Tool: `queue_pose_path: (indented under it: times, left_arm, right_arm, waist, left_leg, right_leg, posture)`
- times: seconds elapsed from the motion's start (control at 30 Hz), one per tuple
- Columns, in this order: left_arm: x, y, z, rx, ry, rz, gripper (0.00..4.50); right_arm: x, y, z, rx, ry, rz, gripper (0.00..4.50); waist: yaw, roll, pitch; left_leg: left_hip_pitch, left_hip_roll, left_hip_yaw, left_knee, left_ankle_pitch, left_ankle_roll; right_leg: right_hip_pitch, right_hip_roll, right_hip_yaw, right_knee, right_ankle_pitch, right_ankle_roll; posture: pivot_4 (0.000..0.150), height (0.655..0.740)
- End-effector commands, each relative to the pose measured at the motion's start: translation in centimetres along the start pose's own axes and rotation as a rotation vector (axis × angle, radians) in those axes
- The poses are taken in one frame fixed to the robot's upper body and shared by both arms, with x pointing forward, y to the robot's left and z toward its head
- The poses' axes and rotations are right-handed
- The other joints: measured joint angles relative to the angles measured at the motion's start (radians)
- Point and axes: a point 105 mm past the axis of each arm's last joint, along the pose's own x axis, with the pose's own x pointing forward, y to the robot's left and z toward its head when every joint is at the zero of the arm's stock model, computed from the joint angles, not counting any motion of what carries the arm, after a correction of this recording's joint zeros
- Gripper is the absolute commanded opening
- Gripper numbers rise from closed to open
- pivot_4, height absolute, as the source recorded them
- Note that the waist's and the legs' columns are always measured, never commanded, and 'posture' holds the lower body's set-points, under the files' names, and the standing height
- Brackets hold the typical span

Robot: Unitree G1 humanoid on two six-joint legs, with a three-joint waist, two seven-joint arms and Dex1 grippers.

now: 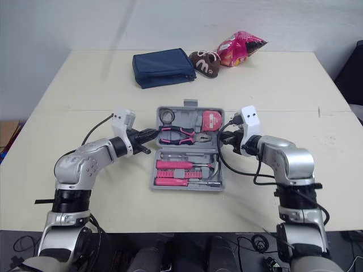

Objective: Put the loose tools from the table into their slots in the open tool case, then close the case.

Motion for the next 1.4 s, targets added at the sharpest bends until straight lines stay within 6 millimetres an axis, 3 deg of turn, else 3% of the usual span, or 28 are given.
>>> queue_pose_path:
  times: [0.03,0.2,0.3,0.37,0.5,0.57,0.6,0.63,0.7,0.73,0.77,0.83,0.93,0.97,1.07,1.17,1.2,1.23,1.4]
  left_arm:
    - [-1.4,-0.4,2.5,0.315,-0.14,-0.019,0.0]
    - [-2.8,-0.2,-1.4,0.627,-0.084,-0.024,0.0]
    - [-3.6,-0.3,-3.4,0.741,-0.047,-0.052,0.0]
    - [-4.1,-0.2,-3.8,0.764,-0.065,-0.057,0.0]
    - [-6.2,-0.5,-4.3,0.863,-0.086,-0.085,1.43]
    - [-7.6,0.4,-5.0,0.87,-0.024,-0.068,2.37]
    - [-9.6,1.6,-5.6,0.882,0.038,-0.021,2.88]
    - [-12.6,2.6,-6.4,0.915,0.103,0.004,2.89]
    - [-17.8,4.0,-7.7,0.885,0.239,0.05,2.89]
    - [-19.6,4.4,-8.3,0.837,0.296,0.071,2.89]
    - [-20.2,4.4,-8.0,0.737,0.295,0.101,2.89]
    - [-19.0,4.2,-5.3,0.55,0.143,0.166,2.89]
    - [-17.1,3.6,-2.8,0.512,0.074,0.133,2.89]
    - [-16.2,3.4,-2.1,0.483,0.055,0.104,2.64]
    - [-13.6,2.7,-1.1,0.423,0.057,0.033,1.61]
    - [-10.7,1.9,-0.8,0.387,0.105,-0.046,0.07]
    - [-9.6,1.8,-0.8,0.377,0.114,-0.073,0.0]
    - [-8.5,1.7,-0.6,0.386,0.116,-0.099,0.0]
    - [-4.7,2.5,-1.1,0.418,0.175,-0.162,0.0]
  right_arm:
    - [-0.6,0.7,0.7,-0.245,-0.114,0.029,0.04]
    - [-1.1,0.1,-2.6,-0.658,-0.214,0.003,0.04]
    - [-1.3,-0.1,-3.8,-0.798,-0.265,-0.007,0.04]
    - [-1.4,-0.3,-4.5,-0.816,-0.264,0.002,0.04]
    - [-2.5,-1.2,-6.0,-0.796,-0.22,0.029,1.74]
    - [-3.8,-1.7,-5.1,-0.93,-0.265,-0.013,2.78]
    - [-5.0,-2.3,-5.5,-0.991,-0.235,-0.012,3.36]
    - [-6.9,-3.5,-6.2,-1.009,-0.173,-0.019,3.8]
    - [-10.3,-5.2,-7.7,-1.034,-0.07,-0.032,3.8]
    - [-11.6,-5.7,-8.2,-1.052,-0.041,-0.04,3.8]
    - [-12.5,-6.1,-8.5,-1.033,-0.013,-0.05,3.8]
    - [-13.3,-5.7,-9.2,-0.891,0.03,0.019,3.8]
    - [-13.5,-3.6,-9.0,-0.666,0.035,0.148,3.8]
    - [-13.2,-2.4,-8.5,-0.572,0.025,0.198,3.56]
    - [-12.9,1.2,-8.1,-0.418,0.054,0.366,2.51]
    - [-12.2,3.2,-8.1,-0.379,0.084,0.443,0.79]
    - [-11.8,4.0,-8.2,-0.366,0.096,0.472,0.27]
    - [-11.5,4.7,-8.4,-0.359,0.114,0.497,0.06]
    - [-10.4,6.1,-9.7,-0.339,0.203,0.542,0.06]
  waist:
    - [0.0,0.0,0.0]
    - [0.001,0.0,0.0]
    - [-0.001,0.0,0.0]
    - [-0.002,0.0,0.0]
    - [-0.003,0.0,0.0]
    - [-0.002,0.0,0.0]
    - [-0.003,0.0,0.001]
    - [-0.005,0.001,0.001]
    - [-0.018,0.001,0.001]
    - [-0.022,0.001,0.001]
    - [-0.024,0.001,0.001]
    - [-0.023,0.003,0.003]
    - [-0.011,0.0,0.005]
    - [-0.006,0.0,0.005]
    - [0.005,0.011,0.007]
    - [0.006,0.012,0.007]
    - [0.008,0.012,0.007]
    - [0.011,0.012,0.007]
    - [0.026,0.011,0.007]
  left_leg:
    - [0.0,0.0,0.0,0.0,0.0,0.0]
    - [0.001,0.0,0.001,0.0,0.0,0.001]
    - [0.004,0.0,0.002,0.0,0.0,0.001]
    - [0.006,0.001,0.002,0.0,0.0,0.001]
    - [0.01,0.001,0.002,-0.002,-0.001,0.002]
    - [0.01,0.001,0.002,-0.002,-0.001,0.003]
    - [0.01,0.001,0.003,-0.002,-0.001,0.003]
    - [0.01,0.001,0.003,-0.002,-0.002,0.003]
    - [0.01,0.001,0.004,-0.002,-0.003,0.003]
    - [0.012,0.001,0.003,-0.004,-0.004,0.003]
    - [0.014,0.001,0.003,-0.006,-0.004,0.003]
    - [0.021,0.002,0.003,-0.009,-0.006,0.004]
    - [0.026,0.002,-0.004,-0.008,-0.012,0.005]
    - [0.025,0.003,-0.005,-0.008,-0.011,0.004]
    - [0.023,0.004,-0.005,-0.008,-0.01,0.004]
    - [0.022,0.003,-0.004,-0.008,-0.005,0.001]
    - [0.021,0.003,-0.004,-0.009,-0.005,0.001]
    - [0.02,0.003,-0.004,-0.008,-0.005,0.001]
    - [0.018,0.002,-0.003,-0.006,-0.004,0.0]
  right_leg:
    - [0.0,0.0,0.0,0.0,0.0,0.0]
    - [0.0,-0.001,0.001,0.0,0.0,0.0]
    - [0.002,-0.001,0.001,-0.001,0.0,0.0]
    - [0.004,-0.002,0.001,-0.001,0.0,0.0]
    - [0.007,-0.011,0.0,-0.001,0.0,-0.001]
    - [0.007,-0.012,-0.001,-0.001,0.0,-0.001]
    - [0.007,-0.012,-0.002,-0.001,0.0,-0.001]
    - [0.007,-0.012,-0.001,-0.001,0.0,-0.001]
    - [0.006,-0.013,-0.001,-0.002,-0.001,-0.001]
    - [0.008,-0.013,0.001,-0.002,-0.001,-0.002]
    - [0.009,-0.014,0.001,-0.003,-0.001,-0.002]
    - [0.017,-0.014,0.0,-0.011,-0.002,-0.002]
    - [0.024,-0.015,-0.001,-0.012,0.001,-0.004]
    - [0.024,-0.014,-0.001,-0.011,0.001,-0.005]
    - [0.022,-0.014,-0.002,-0.011,0.002,-0.006]
    - [0.021,-0.013,-0.004,-0.012,0.002,-0.006]
    - [0.021,-0.012,-0.005,-0.013,0.002,-0.006]
    - [0.02,-0.012,-0.006,-0.013,0.002,-0.006]
    - [0.018,-0.01,-0.006,-0.012,0.002,-0.006]
  posture:
    - [0.15,0.74]
    - [0.15,0.74]
    - [0.15,0.74]
    - [0.15,0.74]
    - [0.15,0.74]
    - [0.15,0.74]
    - [0.15,0.74]
    - [0.15,0.74]
    - [0.15,0.74]
    - [0.15,0.74]
    - [0.15,0.74]
    - [0.15,0.74]
    - [0.15,0.74]
    - [0.15,0.74]
    - [0.15,0.74]
    - [0.15,0.74]
    - [0.15,0.74]
    - [0.15,0.74]
    - [0.15,0.74]
